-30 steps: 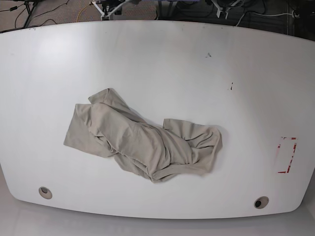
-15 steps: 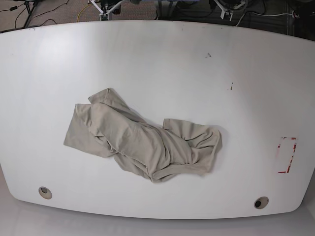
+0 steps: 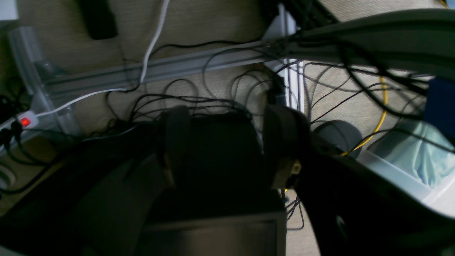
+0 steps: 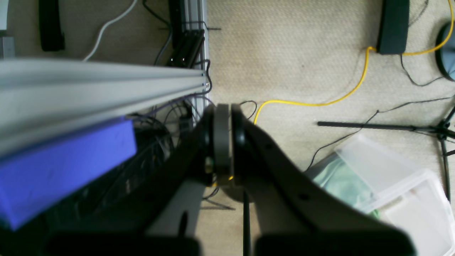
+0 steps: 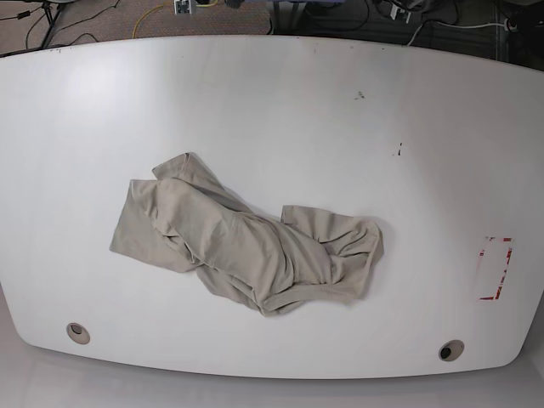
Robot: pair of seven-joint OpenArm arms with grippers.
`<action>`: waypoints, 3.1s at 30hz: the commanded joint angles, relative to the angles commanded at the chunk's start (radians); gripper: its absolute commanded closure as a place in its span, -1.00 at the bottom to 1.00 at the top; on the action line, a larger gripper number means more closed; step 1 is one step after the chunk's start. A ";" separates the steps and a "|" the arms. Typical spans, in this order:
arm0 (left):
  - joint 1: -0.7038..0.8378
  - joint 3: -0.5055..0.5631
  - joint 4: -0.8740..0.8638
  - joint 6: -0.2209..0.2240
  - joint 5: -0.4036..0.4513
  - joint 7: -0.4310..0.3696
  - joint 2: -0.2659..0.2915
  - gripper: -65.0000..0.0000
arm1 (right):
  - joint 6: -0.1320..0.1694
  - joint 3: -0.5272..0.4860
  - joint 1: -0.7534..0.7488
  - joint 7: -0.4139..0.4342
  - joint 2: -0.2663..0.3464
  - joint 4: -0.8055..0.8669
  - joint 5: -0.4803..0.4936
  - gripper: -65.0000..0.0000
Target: Layout the t-shirt on the table in an organized manner, then fold the t-shirt properly
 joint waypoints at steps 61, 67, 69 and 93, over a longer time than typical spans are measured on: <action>0.301 -0.305 1.083 -0.003 0.006 0.003 0.152 -0.52 | 0.227 -0.021 -0.071 -0.269 0.044 0.913 0.413 -0.05; 0.230 -0.267 1.082 -0.003 0.006 0.005 0.109 -0.52 | 0.226 -0.021 0.035 -0.276 0.089 0.913 0.413 -0.17; 0.216 -0.250 1.082 -0.003 0.006 0.005 0.101 -0.52 | 0.226 -0.021 0.086 -0.325 0.103 0.913 0.413 -0.20; 0.126 -0.242 1.077 -0.003 0.008 0.005 0.100 -0.52 | 0.232 -0.031 0.747 -0.802 0.241 0.635 0.422 -0.30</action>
